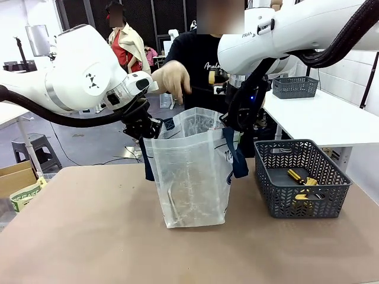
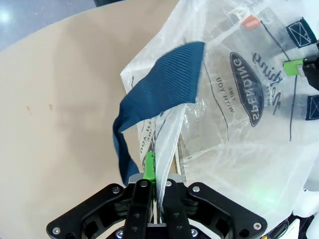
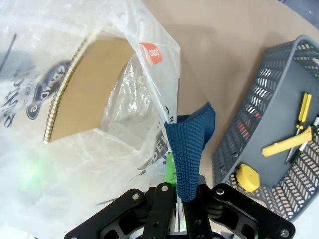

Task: Transfer purchased items from the store into the shopping bag.
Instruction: Move the Reusable shopping bag to the right side of the table.

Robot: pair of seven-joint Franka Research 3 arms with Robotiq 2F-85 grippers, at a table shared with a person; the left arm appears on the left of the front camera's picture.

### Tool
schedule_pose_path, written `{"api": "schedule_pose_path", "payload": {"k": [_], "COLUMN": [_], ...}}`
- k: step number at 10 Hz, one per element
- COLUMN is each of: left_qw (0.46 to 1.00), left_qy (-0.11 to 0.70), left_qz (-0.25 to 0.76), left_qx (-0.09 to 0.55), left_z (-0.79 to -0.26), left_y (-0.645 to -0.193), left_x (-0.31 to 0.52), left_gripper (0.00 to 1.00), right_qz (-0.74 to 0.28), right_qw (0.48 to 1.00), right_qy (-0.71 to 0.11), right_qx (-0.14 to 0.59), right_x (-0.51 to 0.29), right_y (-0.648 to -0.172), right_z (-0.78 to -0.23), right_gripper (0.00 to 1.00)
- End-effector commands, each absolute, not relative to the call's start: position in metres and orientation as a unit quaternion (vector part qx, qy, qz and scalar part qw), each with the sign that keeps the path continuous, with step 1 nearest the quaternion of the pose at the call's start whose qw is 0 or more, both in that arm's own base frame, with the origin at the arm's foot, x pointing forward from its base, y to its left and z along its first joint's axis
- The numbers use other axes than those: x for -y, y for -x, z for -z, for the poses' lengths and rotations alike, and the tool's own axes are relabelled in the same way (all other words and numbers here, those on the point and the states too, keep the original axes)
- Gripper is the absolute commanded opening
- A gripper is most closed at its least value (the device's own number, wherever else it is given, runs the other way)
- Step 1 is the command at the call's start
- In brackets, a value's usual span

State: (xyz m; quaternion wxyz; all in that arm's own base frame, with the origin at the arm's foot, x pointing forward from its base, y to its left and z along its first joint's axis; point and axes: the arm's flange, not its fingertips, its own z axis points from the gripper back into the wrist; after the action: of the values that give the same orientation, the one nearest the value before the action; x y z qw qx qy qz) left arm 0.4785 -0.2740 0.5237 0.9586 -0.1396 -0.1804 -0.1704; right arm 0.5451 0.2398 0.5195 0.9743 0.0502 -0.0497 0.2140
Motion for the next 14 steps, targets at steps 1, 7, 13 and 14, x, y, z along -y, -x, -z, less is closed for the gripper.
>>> {"api": "schedule_pose_path", "payload": {"k": [1, 7, 13, 14], "left_qw": [0.959, 0.959, 0.959, 0.959], "left_qy": [0.140, 0.140, 0.140, 0.140], "left_qz": [0.169, 0.169, 0.169, 0.169], "left_qx": [0.182, 0.182, 0.182, 0.182], "left_z": [-0.5242, -0.5242, -0.5242, -0.5242], "left_y": [-0.4788, -0.4788, -0.4788, -0.4788], "left_x": [0.2728, 0.2728, 0.2728, 0.2728], "left_gripper": [0.00, 0.00, 0.00, 0.00], "right_qz": [-0.214, -0.214, -0.214, -0.214], "right_qw": [0.974, 0.974, 0.974, 0.974], "right_qy": [-0.050, -0.050, -0.050, -0.050], "right_qx": [0.049, 0.049, 0.049, 0.049], "right_x": [-0.2396, -0.2396, -0.2396, -0.2396], "right_y": [-0.5450, -0.5450, -0.5450, -0.5450], "right_z": [-0.5194, -0.5194, -0.5194, -0.5194], "right_gripper": [0.00, 0.00, 0.00, 0.00]}}
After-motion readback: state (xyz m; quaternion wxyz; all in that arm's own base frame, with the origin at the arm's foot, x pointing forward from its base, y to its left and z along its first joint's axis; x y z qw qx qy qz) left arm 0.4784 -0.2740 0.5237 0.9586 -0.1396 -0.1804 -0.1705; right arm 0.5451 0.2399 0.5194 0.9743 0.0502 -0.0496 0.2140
